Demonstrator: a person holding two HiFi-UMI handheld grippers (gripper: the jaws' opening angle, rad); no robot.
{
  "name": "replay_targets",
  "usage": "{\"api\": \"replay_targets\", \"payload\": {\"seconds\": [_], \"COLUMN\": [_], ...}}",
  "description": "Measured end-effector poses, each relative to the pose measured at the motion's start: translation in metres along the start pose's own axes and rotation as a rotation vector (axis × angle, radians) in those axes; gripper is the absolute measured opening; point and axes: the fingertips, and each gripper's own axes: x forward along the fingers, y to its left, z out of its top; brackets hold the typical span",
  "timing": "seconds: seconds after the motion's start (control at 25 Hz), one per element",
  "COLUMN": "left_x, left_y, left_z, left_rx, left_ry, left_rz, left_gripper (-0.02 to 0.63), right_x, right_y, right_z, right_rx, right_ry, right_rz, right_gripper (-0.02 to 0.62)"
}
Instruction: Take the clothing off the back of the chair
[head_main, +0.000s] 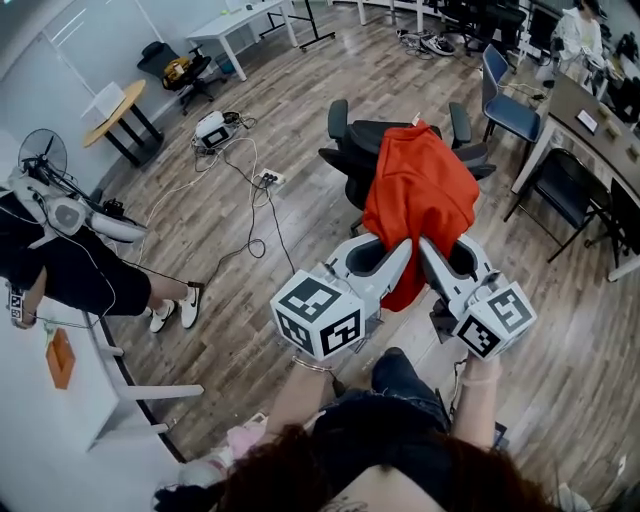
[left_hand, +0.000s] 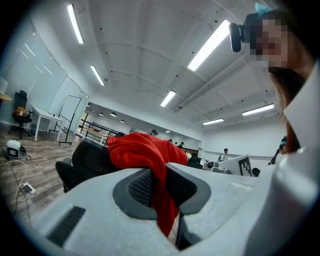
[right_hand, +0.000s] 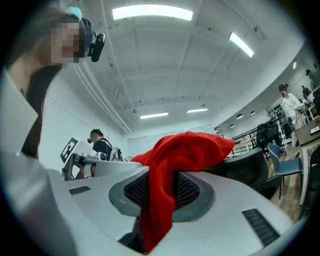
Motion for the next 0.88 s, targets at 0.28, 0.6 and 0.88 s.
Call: {"api": "replay_targets", "payload": {"seconds": [0.28,0.6,0.88], "left_x": [-0.019,-0.046,-0.062], "left_y": [-0.013,-0.026,-0.039], "left_z": [0.004,0.008,0.012], "left_rx": [0.033,0.042,0.050], "left_ry": [-0.009,-0.040,-0.072], "left_rz": [-0.002,-0.008,-0.003], "left_gripper": [0.051,0.051,0.051], "right_x": [-0.007,-0.015,-0.023], "right_y": [0.023,0.052,0.073], "right_z": [0.004,0.008,0.013], "right_rx": [-0.020,-0.059,-0.099], "right_ry": [-0.021,-0.038,-0.046], "right_rz": [-0.025,-0.042,-0.047], "right_gripper": [0.081,0.078,0.077]}}
